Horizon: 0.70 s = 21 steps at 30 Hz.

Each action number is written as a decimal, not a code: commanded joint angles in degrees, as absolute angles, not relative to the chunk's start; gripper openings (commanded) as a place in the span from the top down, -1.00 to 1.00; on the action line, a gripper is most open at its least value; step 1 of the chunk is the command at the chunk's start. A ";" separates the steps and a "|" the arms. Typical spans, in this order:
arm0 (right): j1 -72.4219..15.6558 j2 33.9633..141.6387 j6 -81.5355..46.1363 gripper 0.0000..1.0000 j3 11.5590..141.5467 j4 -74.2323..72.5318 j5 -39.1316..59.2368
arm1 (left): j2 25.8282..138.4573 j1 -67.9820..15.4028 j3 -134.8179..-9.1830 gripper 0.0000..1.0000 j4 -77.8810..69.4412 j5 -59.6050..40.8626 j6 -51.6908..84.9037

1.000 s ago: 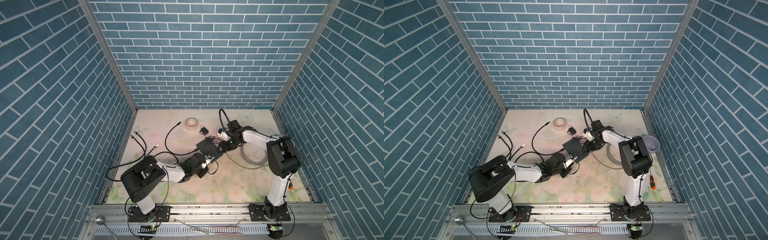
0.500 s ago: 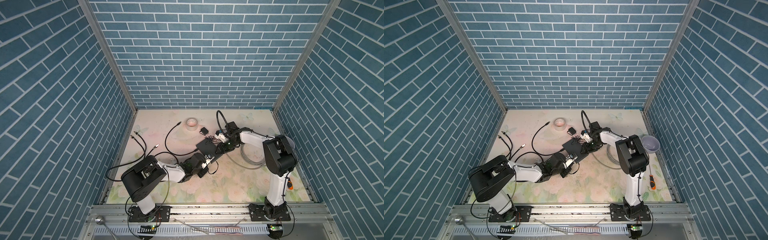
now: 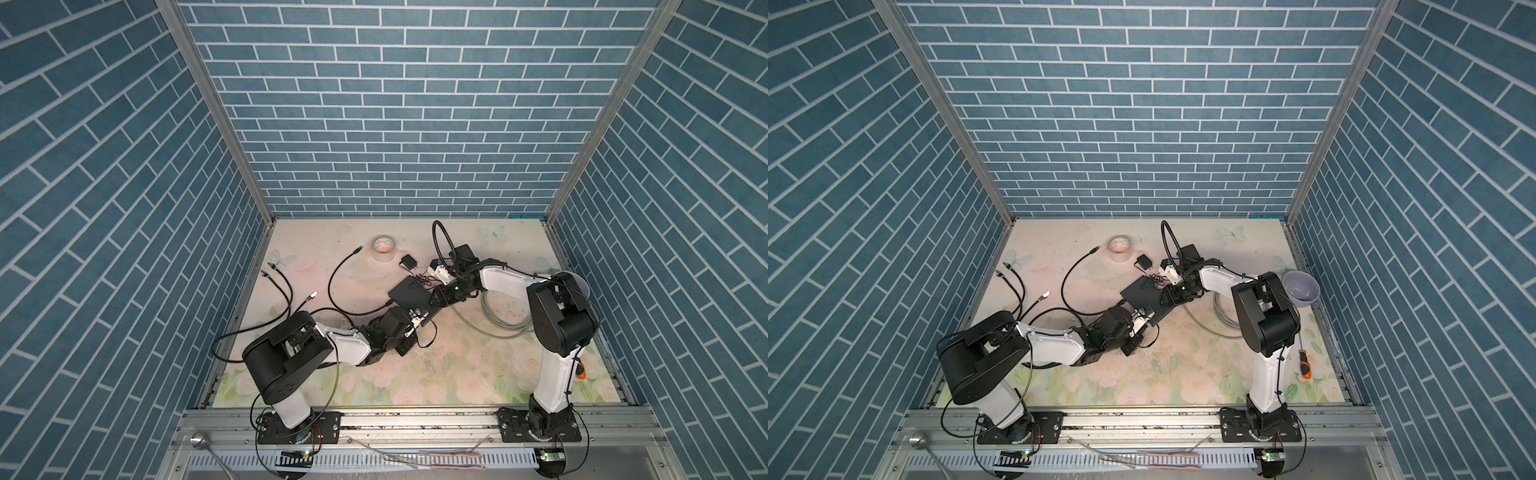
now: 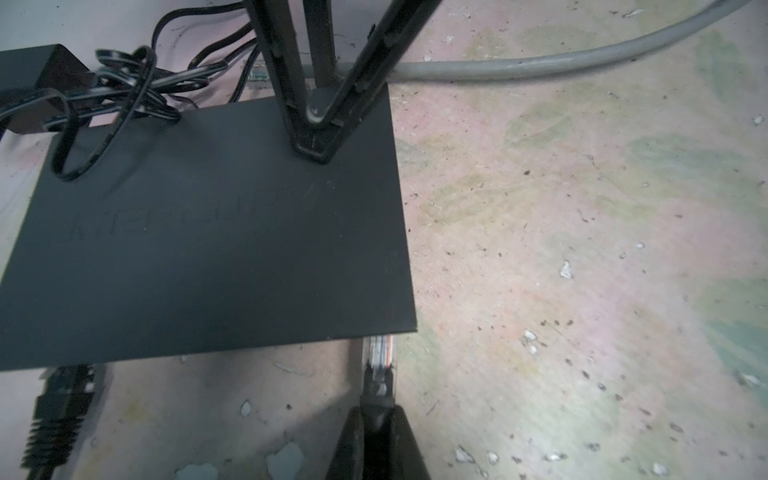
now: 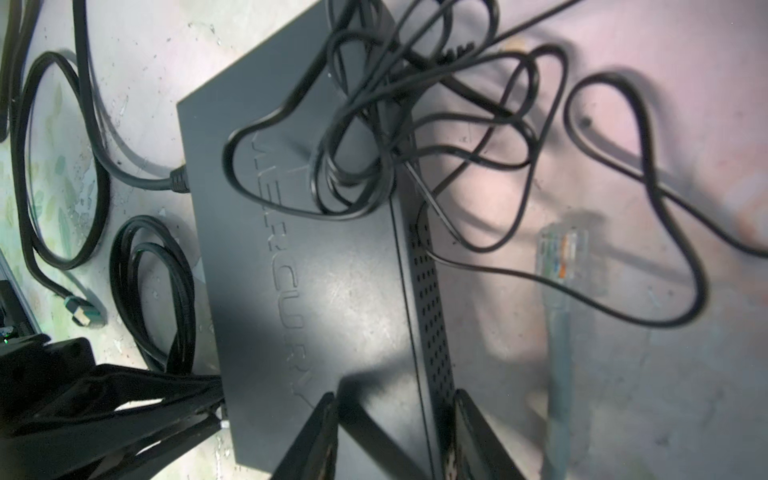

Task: Insert the plug into the switch port

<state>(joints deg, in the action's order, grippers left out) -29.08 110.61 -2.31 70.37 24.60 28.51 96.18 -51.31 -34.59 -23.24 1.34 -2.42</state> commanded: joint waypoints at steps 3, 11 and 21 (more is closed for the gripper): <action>-33.57 109.90 -8.17 0.14 62.62 27.49 37.15 | 95.34 -51.66 -35.82 0.98 -26.82 5.94 3.12; -33.66 108.10 -12.34 0.14 57.97 21.58 39.36 | 94.65 -51.77 -33.59 0.98 -26.84 8.48 5.30; -34.05 107.23 -11.48 0.14 58.18 21.81 41.34 | 96.45 -50.58 -34.58 0.98 -29.71 1.49 -0.91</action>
